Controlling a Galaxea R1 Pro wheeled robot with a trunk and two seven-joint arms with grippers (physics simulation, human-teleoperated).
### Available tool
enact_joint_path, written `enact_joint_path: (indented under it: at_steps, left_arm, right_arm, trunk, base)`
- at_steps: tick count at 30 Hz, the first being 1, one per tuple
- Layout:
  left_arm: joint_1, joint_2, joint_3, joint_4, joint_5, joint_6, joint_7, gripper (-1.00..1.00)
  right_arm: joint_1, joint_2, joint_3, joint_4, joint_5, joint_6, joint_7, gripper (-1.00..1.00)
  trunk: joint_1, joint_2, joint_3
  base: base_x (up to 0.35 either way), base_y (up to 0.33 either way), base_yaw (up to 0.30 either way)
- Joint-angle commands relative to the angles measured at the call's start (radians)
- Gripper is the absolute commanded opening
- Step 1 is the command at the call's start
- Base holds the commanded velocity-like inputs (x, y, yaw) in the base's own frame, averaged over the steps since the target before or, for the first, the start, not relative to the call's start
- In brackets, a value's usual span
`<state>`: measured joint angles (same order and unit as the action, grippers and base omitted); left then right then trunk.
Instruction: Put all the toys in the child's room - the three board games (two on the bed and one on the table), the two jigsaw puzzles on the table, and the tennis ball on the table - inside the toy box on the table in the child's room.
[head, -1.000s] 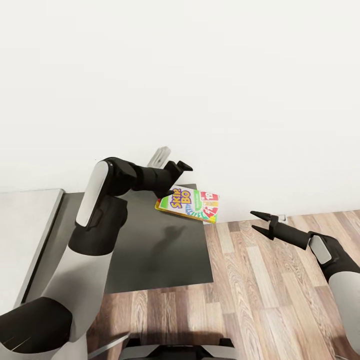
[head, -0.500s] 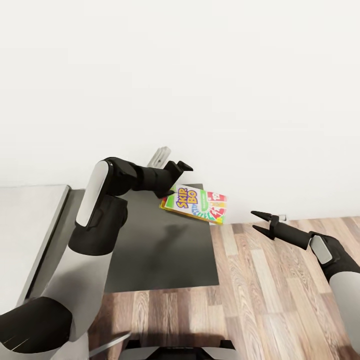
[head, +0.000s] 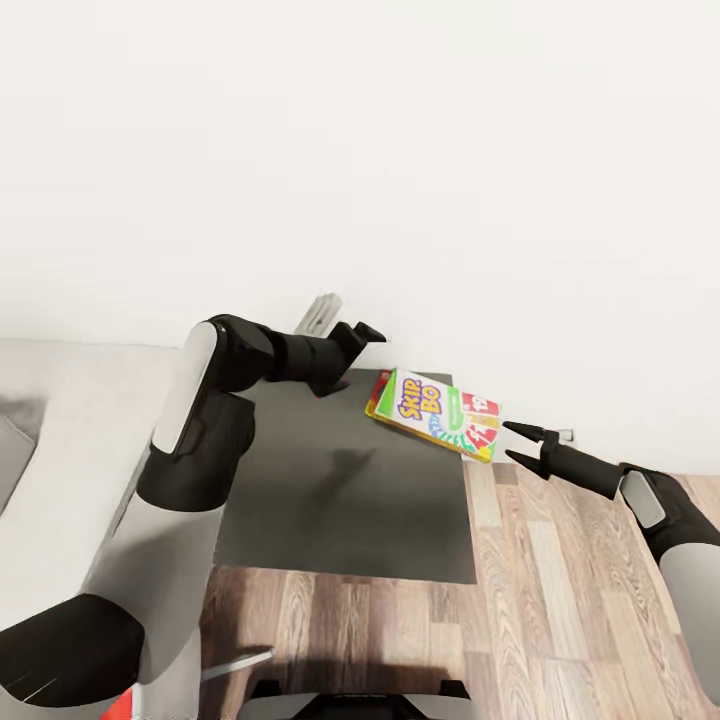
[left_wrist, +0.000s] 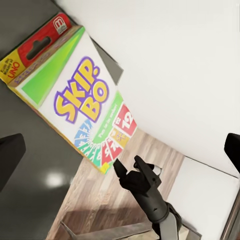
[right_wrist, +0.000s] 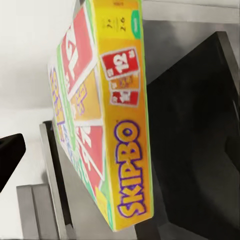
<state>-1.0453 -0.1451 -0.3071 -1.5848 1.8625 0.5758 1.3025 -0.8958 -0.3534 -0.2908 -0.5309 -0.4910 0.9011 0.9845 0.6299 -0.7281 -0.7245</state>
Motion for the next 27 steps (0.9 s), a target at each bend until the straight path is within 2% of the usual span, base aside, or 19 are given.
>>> enact_joint_path:
  at_steps: [1, 8, 19, 27]
  left_arm:
    - [-0.001, -0.001, 0.001, 0.0, 0.003, 0.009, 0.006, 1.0]
    - [-0.002, -0.002, -0.015, 0.0, 0.003, 0.009, 0.005, 1.0]
    - [-0.002, -0.002, -0.018, -0.001, 0.003, 0.009, 0.002, 1.0]
    - [-0.002, -0.002, -0.018, -0.001, 0.003, 0.009, 0.001, 1.0]
  right_arm:
    - [0.0, 0.0, -0.002, 0.0, 0.002, 0.004, 0.003, 1.0]
    - [0.0, -0.001, -0.002, 0.0, 0.002, 0.005, 0.003, 1.0]
    - [0.0, -0.002, -0.002, 0.0, 0.002, 0.005, 0.003, 1.0]
    - [0.0, -0.002, -0.003, 0.0, 0.002, 0.005, 0.003, 1.0]
  trunk:
    - [0.0, -0.001, -0.001]
    - [0.0, -0.001, -0.001]
    - [0.0, -0.001, -0.001]
    - [0.0, -0.001, -0.001]
  base:
    - [0.0, 0.0, 0.153]
    - [0.0, 0.0, 0.041]
    - [0.0, 0.0, 0.159]
    - [0.0, 0.0, 0.034]
